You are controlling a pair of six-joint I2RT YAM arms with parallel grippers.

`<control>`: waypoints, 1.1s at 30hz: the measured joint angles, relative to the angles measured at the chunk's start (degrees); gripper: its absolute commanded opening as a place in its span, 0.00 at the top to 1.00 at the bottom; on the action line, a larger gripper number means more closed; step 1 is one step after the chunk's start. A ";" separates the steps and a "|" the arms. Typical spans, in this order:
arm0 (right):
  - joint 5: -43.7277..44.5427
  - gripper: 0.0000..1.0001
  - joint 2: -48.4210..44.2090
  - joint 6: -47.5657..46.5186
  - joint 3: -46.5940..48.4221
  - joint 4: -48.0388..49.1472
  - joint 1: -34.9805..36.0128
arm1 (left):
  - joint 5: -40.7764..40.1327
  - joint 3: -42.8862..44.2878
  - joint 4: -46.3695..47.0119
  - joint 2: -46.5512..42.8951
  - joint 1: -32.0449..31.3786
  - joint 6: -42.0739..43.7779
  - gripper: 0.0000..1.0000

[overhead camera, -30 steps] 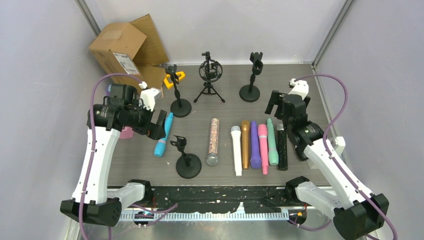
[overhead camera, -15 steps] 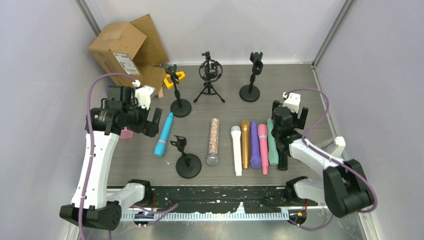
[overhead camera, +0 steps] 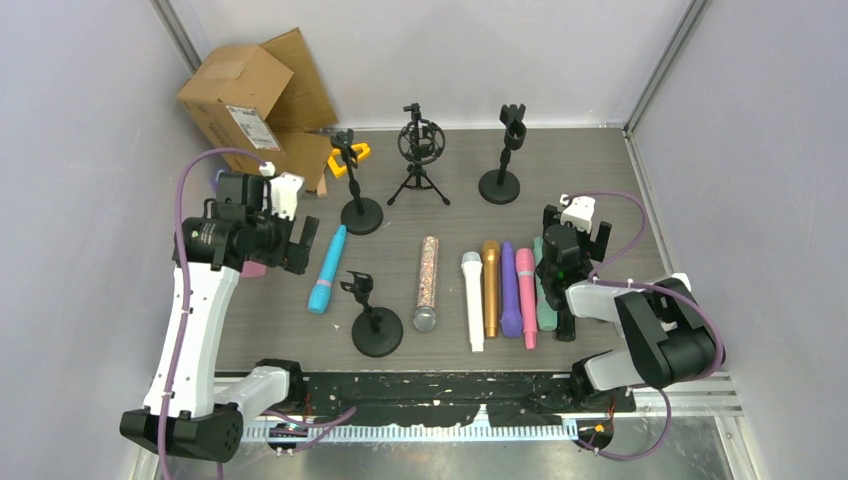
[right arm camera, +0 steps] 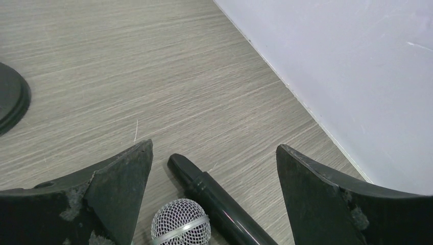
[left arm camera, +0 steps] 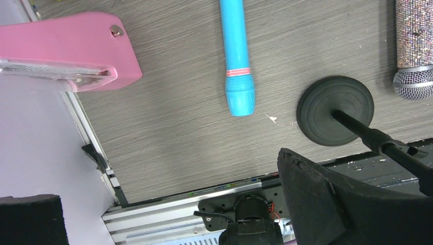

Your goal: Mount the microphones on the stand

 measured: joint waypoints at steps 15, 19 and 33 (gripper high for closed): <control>-7.17 0.05 -0.35 -3.26 -5.92 9.20 -0.26 | -5.79 0.00 3.26 -0.07 0.00 -0.15 0.01; -8.00 0.05 -1.44 -3.63 -9.29 14.32 -0.26 | -6.01 -0.02 4.33 -1.11 0.00 0.04 0.00; -14.80 0.05 -2.25 -3.52 -10.97 18.40 -3.04 | -5.49 -0.07 6.56 -3.48 0.00 0.55 0.00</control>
